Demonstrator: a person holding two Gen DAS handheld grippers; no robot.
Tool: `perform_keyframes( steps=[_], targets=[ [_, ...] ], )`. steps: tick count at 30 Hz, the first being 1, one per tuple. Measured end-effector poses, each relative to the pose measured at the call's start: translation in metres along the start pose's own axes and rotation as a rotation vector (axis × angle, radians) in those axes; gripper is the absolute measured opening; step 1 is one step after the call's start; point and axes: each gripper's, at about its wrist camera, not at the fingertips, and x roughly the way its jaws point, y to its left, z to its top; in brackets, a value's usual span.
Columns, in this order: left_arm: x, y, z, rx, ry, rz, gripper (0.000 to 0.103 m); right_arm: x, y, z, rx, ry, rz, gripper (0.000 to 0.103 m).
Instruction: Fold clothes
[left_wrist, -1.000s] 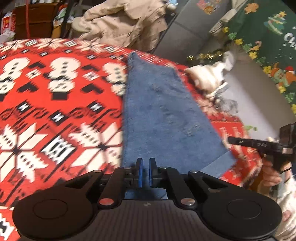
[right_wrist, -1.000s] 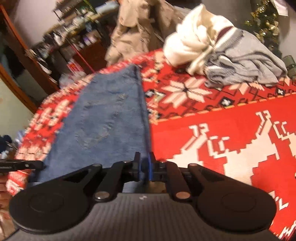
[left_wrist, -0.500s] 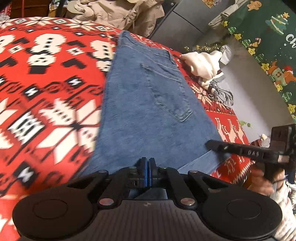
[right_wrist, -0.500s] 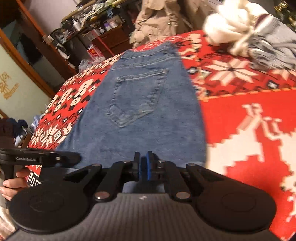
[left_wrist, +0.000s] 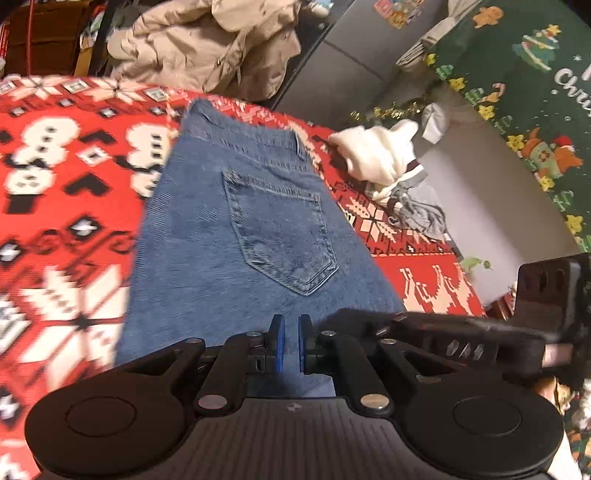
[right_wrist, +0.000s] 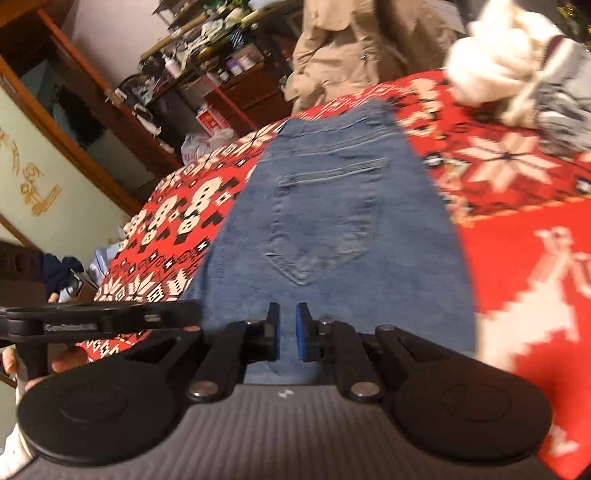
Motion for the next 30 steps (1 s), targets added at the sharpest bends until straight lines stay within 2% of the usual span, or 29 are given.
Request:
perform_keyframes(
  steps=[2,4,5,12,14,15,16,17,20,24,27,30],
  targets=[
    [0.015,0.003,0.000,-0.022,0.019,0.001,0.005,0.013,-0.001,0.000,0.011,0.014,-0.012,0.011],
    [0.018,0.011,-0.004,-0.027,0.021,0.007,0.005,0.021,-0.008,-0.001,0.034,0.024,-0.021,0.002],
    [0.017,0.016,-0.005,-0.030,0.019,0.004,0.005,0.019,-0.015,-0.001,0.054,0.019,-0.011,0.002],
    [-0.029,0.062,-0.016,-0.088,0.002,0.029,0.004,-0.021,-0.075,-0.002,0.137,-0.029,-0.072,0.000],
    [-0.048,0.072,-0.020,-0.102,-0.019,0.062,0.004,-0.034,-0.086,-0.003,0.157,-0.050,-0.096,0.000],
    [-0.058,0.075,-0.023,-0.102,-0.031,0.071,0.004,-0.041,-0.090,-0.003,0.164,-0.061,-0.110,0.003],
    [-0.067,0.077,-0.025,-0.105,-0.043,0.067,0.004,-0.047,-0.093,-0.004,0.167,-0.073,-0.124,0.013],
    [-0.076,0.079,-0.028,-0.108,-0.055,0.061,0.007,-0.055,-0.095,-0.006,0.167,-0.084,-0.131,0.017],
    [-0.100,0.084,-0.036,-0.112,-0.081,0.047,0.023,-0.074,-0.101,-0.015,0.183,-0.084,-0.090,0.019],
    [-0.110,0.088,-0.050,-0.114,-0.081,0.050,0.031,-0.076,-0.092,-0.027,0.153,-0.054,-0.086,0.029],
    [-0.114,0.091,-0.059,-0.122,-0.085,0.046,0.038,-0.073,-0.090,-0.032,0.147,-0.035,-0.084,0.030],
    [-0.118,0.096,-0.063,-0.152,-0.101,0.030,0.040,-0.067,-0.089,-0.034,0.156,-0.024,-0.081,0.030]
  ],
)
